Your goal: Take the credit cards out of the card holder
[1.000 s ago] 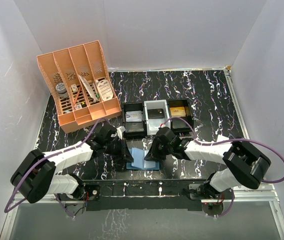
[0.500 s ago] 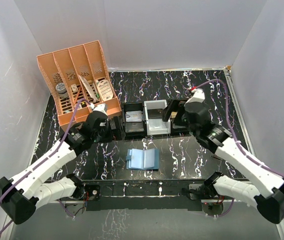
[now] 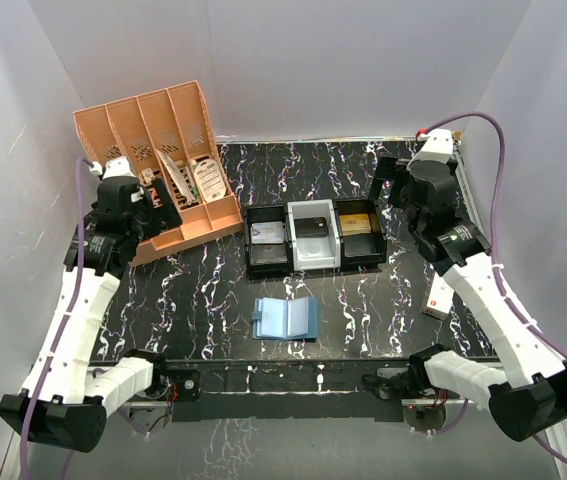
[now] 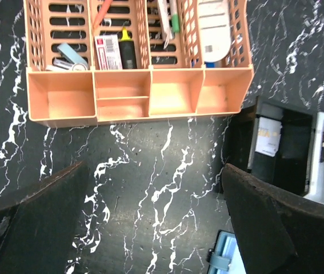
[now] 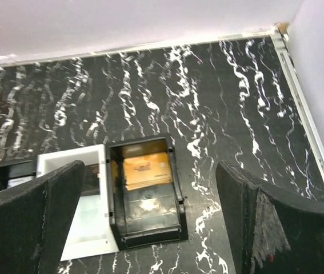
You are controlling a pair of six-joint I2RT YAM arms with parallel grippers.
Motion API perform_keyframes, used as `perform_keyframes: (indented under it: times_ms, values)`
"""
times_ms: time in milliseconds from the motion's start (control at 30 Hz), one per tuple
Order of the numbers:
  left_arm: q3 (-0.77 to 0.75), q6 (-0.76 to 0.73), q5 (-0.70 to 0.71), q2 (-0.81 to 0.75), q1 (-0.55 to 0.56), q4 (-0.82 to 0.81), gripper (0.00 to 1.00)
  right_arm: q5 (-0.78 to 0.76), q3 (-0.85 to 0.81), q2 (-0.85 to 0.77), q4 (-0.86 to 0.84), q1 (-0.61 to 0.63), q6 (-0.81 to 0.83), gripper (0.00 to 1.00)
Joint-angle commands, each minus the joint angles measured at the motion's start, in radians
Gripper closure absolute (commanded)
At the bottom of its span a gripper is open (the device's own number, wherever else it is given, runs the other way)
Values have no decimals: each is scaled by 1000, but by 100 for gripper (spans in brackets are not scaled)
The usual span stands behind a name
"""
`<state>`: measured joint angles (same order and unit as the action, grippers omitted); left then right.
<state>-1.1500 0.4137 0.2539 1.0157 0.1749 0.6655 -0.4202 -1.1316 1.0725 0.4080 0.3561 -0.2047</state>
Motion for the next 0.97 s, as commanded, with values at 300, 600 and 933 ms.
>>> perform_keyframes:
  times_ms: [300, 600, 933]
  values:
    - [-215, -22, 123, -89, -2, 96, 1, 24, -237, -92, 56, 3, 72, 2]
    - [-195, -36, 148, -108, -2, 120, 1, 26, -246, 2, 129, 3, -2, 2]
    - [-196, -42, 165, -86, -2, 124, 1, 39, -209, -44, 84, 3, -19, 2]
